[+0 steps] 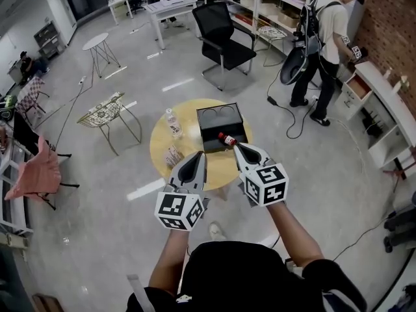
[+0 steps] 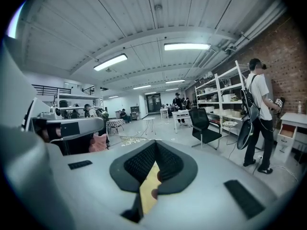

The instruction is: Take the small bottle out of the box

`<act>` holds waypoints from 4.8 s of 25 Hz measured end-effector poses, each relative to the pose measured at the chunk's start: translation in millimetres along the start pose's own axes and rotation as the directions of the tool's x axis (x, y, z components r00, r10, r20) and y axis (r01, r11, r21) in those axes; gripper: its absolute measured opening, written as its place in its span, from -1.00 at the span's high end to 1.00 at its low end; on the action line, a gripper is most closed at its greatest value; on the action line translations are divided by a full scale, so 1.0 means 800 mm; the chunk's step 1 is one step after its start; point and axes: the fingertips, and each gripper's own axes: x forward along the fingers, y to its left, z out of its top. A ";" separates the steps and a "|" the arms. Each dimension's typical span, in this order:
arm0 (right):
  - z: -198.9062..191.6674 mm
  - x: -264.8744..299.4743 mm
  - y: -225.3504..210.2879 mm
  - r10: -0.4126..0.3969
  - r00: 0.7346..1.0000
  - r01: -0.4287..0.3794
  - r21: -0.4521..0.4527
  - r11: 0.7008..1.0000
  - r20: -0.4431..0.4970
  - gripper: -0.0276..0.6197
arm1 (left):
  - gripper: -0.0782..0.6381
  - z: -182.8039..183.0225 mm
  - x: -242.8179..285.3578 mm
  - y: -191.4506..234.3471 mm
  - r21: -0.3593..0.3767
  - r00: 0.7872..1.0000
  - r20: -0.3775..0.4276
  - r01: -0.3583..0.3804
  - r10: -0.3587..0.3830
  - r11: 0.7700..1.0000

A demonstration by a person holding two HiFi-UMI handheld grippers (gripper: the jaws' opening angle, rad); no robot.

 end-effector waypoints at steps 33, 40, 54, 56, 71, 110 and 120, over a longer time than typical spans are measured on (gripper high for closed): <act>-0.007 0.128 -0.013 -0.039 0.996 0.038 -0.007 0.999 -0.075 0.91 | 0.76 -0.021 0.073 0.107 -0.060 0.996 -0.056 0.068 -0.072 0.996; -0.004 0.152 -0.051 -0.056 0.995 0.057 0.004 0.998 -0.077 0.91 | 0.76 -0.030 0.116 0.114 -0.068 0.994 -0.072 0.081 -0.086 0.994; -0.010 0.223 -0.124 -0.032 0.991 0.034 0.015 0.999 -0.133 0.91 | 0.76 -0.054 0.209 0.145 -0.102 0.993 -0.104 0.046 -0.057 0.994; -0.013 0.232 -0.136 -0.027 0.990 0.030 0.018 0.999 -0.141 0.91 | 0.76 -0.059 0.223 0.148 -0.105 0.992 -0.113 0.043 -0.055 0.993; -0.089 0.310 -0.198 0.035 0.944 -0.036 0.004 0.999 -0.329 0.91 | 0.76 -0.121 0.285 0.182 -0.173 0.979 -0.201 -0.055 0.020 0.983; -0.355 0.397 -0.207 0.194 0.560 -0.286 0.032 0.958 -0.806 0.18 | 0.76 -0.252 0.321 0.264 -0.278 0.910 -0.386 -0.269 0.149 0.922; -0.398 0.405 -0.214 0.092 0.456 -0.334 -0.074 0.940 -0.885 0.10 | 0.76 -0.266 0.324 0.268 -0.308 0.902 -0.408 -0.281 0.141 0.909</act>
